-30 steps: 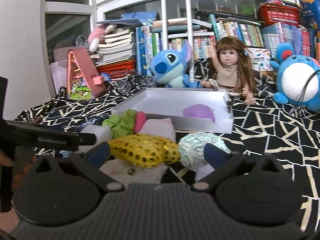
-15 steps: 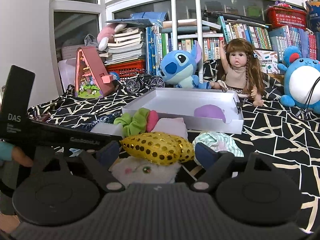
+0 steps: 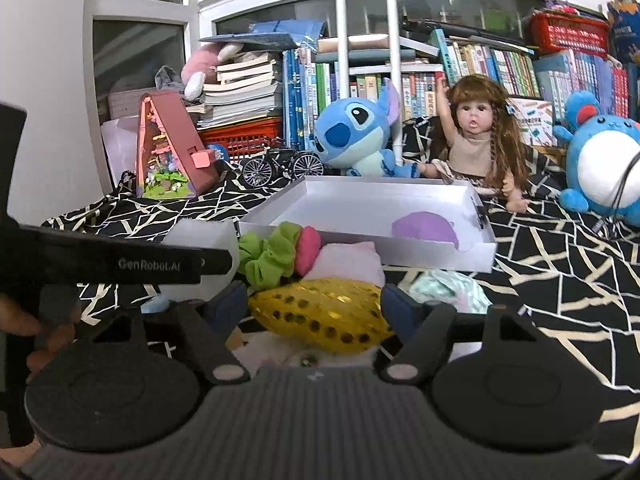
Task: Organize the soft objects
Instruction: 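Grasp the gold sequin bow with the right tool while the left tool grasps the white foam block, then carry both items to the box while the left tool releases the foam block inside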
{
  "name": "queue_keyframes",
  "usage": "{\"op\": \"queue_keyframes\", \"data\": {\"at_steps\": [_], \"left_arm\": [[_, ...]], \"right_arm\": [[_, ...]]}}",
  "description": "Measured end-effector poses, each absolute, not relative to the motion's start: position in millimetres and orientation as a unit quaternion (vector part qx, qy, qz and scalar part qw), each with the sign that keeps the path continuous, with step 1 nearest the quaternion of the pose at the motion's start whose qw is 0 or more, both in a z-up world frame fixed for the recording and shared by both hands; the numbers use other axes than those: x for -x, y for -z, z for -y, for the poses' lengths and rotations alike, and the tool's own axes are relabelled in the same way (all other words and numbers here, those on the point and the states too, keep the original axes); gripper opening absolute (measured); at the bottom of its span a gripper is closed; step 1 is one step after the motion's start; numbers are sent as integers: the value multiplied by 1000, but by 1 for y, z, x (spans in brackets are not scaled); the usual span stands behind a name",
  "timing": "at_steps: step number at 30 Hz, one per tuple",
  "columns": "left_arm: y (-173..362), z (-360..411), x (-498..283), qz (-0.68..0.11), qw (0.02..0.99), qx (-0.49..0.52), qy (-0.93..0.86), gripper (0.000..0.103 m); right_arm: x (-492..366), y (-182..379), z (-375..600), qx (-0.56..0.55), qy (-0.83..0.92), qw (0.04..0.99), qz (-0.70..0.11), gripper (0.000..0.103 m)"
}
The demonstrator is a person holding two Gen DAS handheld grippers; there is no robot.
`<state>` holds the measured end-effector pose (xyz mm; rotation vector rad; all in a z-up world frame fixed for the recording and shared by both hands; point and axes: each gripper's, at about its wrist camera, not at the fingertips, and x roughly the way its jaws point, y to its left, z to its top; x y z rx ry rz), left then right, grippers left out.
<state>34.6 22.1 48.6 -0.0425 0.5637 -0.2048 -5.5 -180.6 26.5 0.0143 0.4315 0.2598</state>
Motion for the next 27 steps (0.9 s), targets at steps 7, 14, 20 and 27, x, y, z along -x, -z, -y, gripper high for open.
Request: {"op": "queue_keyframes", "data": {"at_steps": [7,14,20,27], "left_arm": [[-57,-32,-40,-273,957,27,90,51],[-59,-33,-47,-279,956,27,92,51],[-64,-25,-50,-273,957,12,100,50],[-77,-25,-67,-281,952,40,117,50]], "right_arm": [[-8,-21,166,-1,-91,970,-224,80],[-6,-22,168,-2,-84,969,-232,51],[-3,-32,174,-16,-89,970,-228,43],[-5,-59,183,-24,-101,976,-191,41]]}}
